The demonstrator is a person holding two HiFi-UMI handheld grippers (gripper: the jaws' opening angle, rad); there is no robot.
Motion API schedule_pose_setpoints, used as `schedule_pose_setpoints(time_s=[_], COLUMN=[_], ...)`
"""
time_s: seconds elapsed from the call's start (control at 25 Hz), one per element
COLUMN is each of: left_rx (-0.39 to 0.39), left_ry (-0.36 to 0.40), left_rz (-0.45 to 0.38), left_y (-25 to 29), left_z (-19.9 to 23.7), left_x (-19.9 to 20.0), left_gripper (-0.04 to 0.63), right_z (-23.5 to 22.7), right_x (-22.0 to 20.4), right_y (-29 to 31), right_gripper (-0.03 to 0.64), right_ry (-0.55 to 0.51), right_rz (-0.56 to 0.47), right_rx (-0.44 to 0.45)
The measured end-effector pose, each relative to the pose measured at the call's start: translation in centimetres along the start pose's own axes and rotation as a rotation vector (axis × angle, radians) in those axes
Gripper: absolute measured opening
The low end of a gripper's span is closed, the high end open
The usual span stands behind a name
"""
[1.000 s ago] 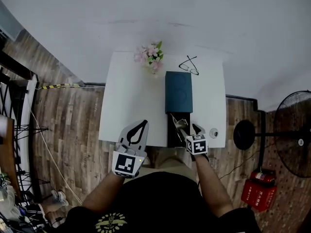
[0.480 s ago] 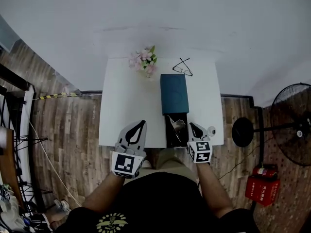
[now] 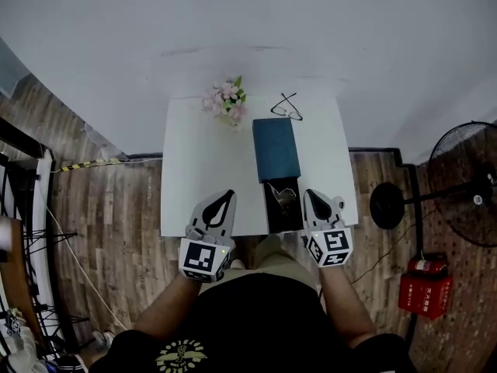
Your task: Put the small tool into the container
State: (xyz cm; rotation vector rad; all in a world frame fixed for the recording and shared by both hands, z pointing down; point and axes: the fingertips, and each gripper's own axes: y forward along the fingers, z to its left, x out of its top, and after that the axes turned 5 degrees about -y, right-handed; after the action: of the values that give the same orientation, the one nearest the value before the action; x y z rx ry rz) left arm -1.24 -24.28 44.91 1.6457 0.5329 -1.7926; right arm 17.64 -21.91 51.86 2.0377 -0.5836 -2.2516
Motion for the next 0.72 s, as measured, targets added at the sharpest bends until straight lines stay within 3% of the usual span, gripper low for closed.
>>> schedule_pose_setpoints(time_s=[0.16,0.36,0.72], left_rx=[-0.021,-0.082,-0.100], left_ry=[0.008,0.035,0.054], left_rz=[0.022,-0.043,-0.132], left_y=[-0.6,-1.4,-3.6], left_z=[-0.9,-2.9,-5.2], left_x=[0.4,1.7,5.8], left_gripper=[0.006,0.006,0.006], right_z=[0.6,1.5,2.3], right_x=[2.6,6.7,10.9], right_y=[-2.2,-6.1,-12.1], right_gripper=[0.002,0.002,0.002], right_ry=[0.005,-0.047,-0.070], right_rz=[-0.062,-0.167,-0.287], right_rx=[-0.015,-0.037,-0.067])
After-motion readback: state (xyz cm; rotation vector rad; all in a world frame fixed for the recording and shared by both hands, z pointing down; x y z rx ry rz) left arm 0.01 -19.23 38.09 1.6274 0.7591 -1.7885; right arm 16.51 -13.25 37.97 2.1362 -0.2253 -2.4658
